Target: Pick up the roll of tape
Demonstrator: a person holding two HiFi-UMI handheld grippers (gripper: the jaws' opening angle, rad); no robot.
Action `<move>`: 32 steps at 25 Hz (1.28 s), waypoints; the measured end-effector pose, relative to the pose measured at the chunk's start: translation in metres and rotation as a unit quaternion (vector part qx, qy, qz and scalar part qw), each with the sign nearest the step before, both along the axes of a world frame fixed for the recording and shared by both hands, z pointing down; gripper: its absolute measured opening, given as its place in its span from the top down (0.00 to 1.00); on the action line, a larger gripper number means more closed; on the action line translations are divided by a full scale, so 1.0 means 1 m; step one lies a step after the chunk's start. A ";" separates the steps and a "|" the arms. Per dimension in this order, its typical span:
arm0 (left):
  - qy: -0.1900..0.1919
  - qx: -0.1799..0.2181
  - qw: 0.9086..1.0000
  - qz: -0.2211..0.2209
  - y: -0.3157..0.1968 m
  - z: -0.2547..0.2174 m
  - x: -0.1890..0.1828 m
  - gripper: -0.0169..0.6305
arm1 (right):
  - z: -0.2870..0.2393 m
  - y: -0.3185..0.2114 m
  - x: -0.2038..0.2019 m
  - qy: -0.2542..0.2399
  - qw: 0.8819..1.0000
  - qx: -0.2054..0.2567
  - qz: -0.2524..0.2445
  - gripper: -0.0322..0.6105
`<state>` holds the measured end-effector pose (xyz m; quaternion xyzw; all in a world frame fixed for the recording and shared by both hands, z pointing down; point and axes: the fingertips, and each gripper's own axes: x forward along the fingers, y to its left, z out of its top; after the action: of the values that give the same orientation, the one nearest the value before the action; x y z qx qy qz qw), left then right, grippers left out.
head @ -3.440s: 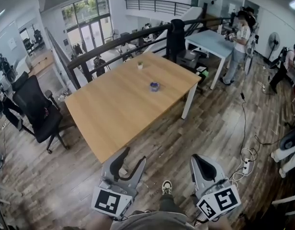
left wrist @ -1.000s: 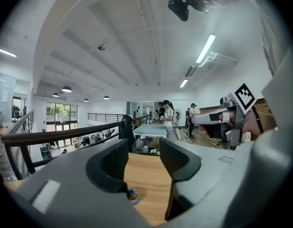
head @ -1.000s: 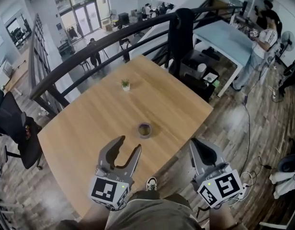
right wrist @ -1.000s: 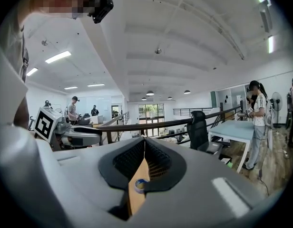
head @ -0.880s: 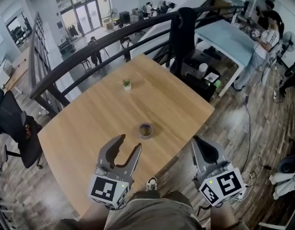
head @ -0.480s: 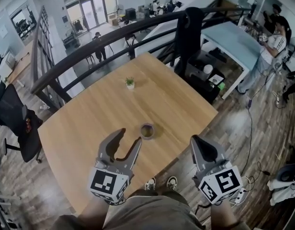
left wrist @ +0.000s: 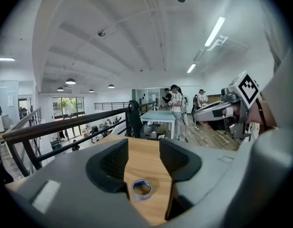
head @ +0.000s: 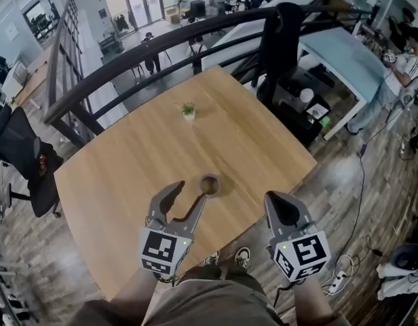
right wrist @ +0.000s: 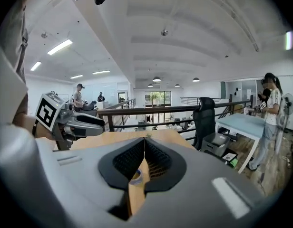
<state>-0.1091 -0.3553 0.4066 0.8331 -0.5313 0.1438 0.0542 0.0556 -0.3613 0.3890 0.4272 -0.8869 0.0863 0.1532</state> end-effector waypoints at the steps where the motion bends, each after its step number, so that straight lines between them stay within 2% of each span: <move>1: -0.007 -0.009 1.000 -0.001 -0.003 0.009 0.000 0.66 | 0.008 -0.003 -0.001 0.000 1.000 -0.010 -0.003 0.93; 4: -0.024 -0.034 0.999 -0.007 -0.013 0.038 -0.001 0.65 | 0.029 -0.014 -0.004 0.002 0.999 -0.037 -0.010 0.93; 14: -0.036 -0.121 0.992 -0.028 -0.044 0.133 -0.006 0.65 | 0.091 -0.040 -0.019 0.013 0.995 -0.090 -0.043 0.93; 27: -0.063 -0.225 0.972 -0.026 -0.073 0.254 -0.007 0.66 | 0.156 -0.052 -0.025 0.029 0.986 -0.147 -0.068 0.93; 32: -0.074 -0.250 0.965 -0.034 -0.075 0.283 -0.015 0.66 | 0.170 -0.050 -0.023 0.030 0.984 -0.162 -0.070 0.93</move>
<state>-0.1239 -0.4307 0.6899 0.7617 -0.5088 0.3312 0.2265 0.0329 -0.4117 0.5594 0.3360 -0.8840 0.2046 0.2525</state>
